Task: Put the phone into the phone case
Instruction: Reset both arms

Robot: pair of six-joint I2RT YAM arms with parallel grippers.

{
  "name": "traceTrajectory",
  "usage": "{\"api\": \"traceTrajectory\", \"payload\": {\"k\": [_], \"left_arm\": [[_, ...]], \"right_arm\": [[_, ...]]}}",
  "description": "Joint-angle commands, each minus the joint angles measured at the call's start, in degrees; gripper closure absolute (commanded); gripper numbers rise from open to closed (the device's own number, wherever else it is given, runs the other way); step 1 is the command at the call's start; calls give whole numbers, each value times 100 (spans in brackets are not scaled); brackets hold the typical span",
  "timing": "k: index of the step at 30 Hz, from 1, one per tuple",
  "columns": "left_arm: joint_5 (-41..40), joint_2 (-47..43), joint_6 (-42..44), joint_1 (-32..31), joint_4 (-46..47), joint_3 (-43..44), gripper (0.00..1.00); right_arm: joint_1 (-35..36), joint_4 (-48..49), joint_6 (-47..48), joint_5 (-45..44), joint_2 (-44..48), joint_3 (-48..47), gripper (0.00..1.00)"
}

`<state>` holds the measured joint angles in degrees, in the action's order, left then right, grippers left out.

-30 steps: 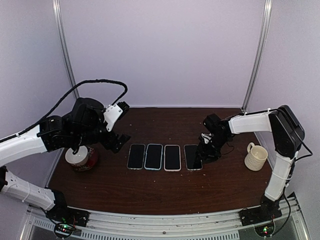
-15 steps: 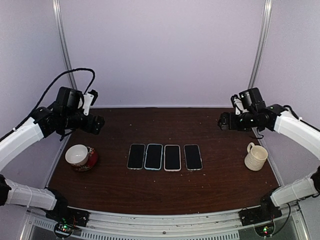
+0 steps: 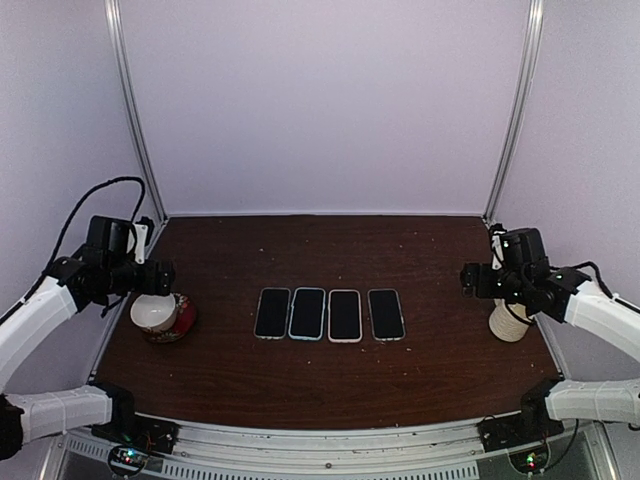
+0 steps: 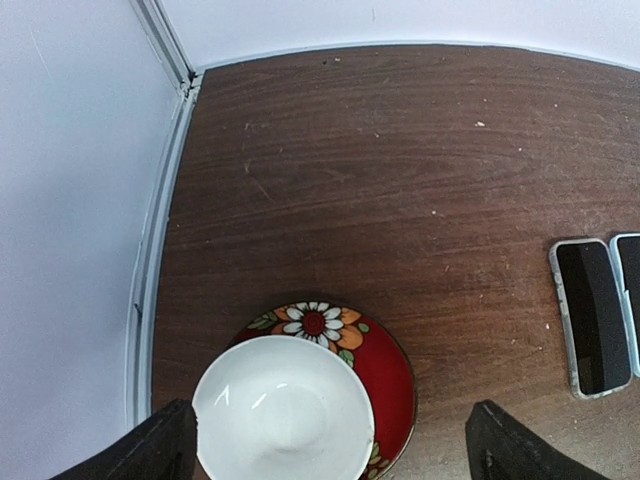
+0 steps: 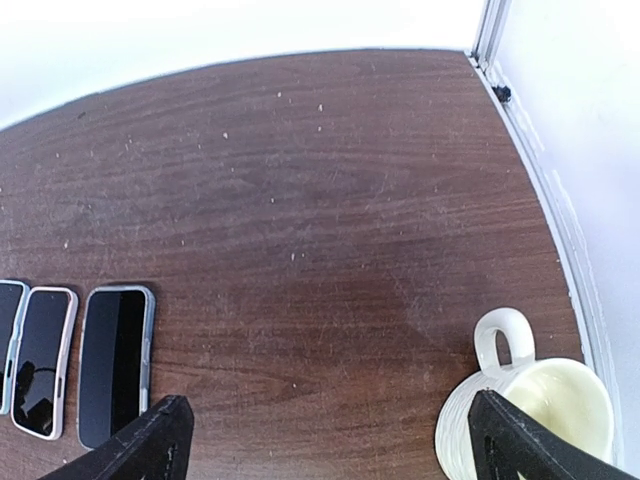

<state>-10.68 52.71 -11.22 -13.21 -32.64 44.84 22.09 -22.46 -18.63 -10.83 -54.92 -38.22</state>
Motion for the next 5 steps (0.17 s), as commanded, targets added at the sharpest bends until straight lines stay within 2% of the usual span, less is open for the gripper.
{"api": "traceTrajectory", "payload": {"k": [1, 5], "left_arm": [[-61, -170, 182, 3, 518, -136, 3], [-119, -176, 159, 3, 514, -169, 2]], "right_arm": [[-11, 389, -82, -233, 205, 174, 0], [-11, 546, 0, -164, 248, 317, 1]]}}
